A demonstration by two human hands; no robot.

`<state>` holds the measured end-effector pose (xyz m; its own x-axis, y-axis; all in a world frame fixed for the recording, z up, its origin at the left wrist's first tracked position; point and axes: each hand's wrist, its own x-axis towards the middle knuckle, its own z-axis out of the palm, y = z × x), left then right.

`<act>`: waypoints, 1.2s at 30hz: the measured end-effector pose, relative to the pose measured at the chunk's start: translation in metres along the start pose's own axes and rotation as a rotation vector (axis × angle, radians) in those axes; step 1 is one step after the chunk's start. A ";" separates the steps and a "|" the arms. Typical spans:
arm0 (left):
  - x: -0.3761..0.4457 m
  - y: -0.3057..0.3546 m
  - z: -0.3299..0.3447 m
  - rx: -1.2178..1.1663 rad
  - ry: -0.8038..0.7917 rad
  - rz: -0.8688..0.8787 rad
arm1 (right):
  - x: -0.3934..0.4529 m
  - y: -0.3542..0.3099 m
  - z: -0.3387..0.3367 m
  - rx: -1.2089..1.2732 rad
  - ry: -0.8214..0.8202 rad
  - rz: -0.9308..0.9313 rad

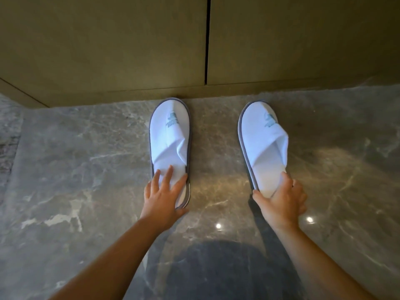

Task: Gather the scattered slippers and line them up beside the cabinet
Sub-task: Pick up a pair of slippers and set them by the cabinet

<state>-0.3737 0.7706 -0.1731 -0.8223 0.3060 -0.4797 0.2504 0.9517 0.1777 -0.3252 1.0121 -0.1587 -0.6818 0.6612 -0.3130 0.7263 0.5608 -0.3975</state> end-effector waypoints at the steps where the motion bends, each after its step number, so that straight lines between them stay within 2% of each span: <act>1: 0.001 0.000 0.000 -0.010 0.005 -0.001 | -0.001 -0.002 0.001 0.009 -0.001 -0.001; 7: 0.004 0.009 -0.005 -0.015 0.006 -0.058 | -0.006 -0.002 0.002 0.038 0.001 -0.006; 12: 0.011 0.043 -0.008 -0.028 0.035 0.097 | 0.006 0.013 -0.020 -0.002 0.033 0.019; 17: 0.029 0.104 0.001 0.018 -0.063 0.227 | 0.036 0.039 -0.052 0.022 0.057 0.131; 20: 0.037 0.121 0.007 0.079 -0.096 0.239 | 0.056 0.049 -0.067 0.008 0.067 0.173; 30: 0.037 0.126 0.007 0.138 -0.093 0.220 | 0.090 0.059 -0.070 -0.142 0.004 0.036; 36: 0.035 0.128 -0.025 0.039 -0.242 0.220 | 0.052 0.039 -0.079 -0.021 0.064 -0.160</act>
<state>-0.3827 0.9028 -0.1459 -0.6021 0.4973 -0.6246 0.4316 0.8609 0.2693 -0.3252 1.1077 -0.1229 -0.7824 0.5926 -0.1916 0.6111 0.6710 -0.4199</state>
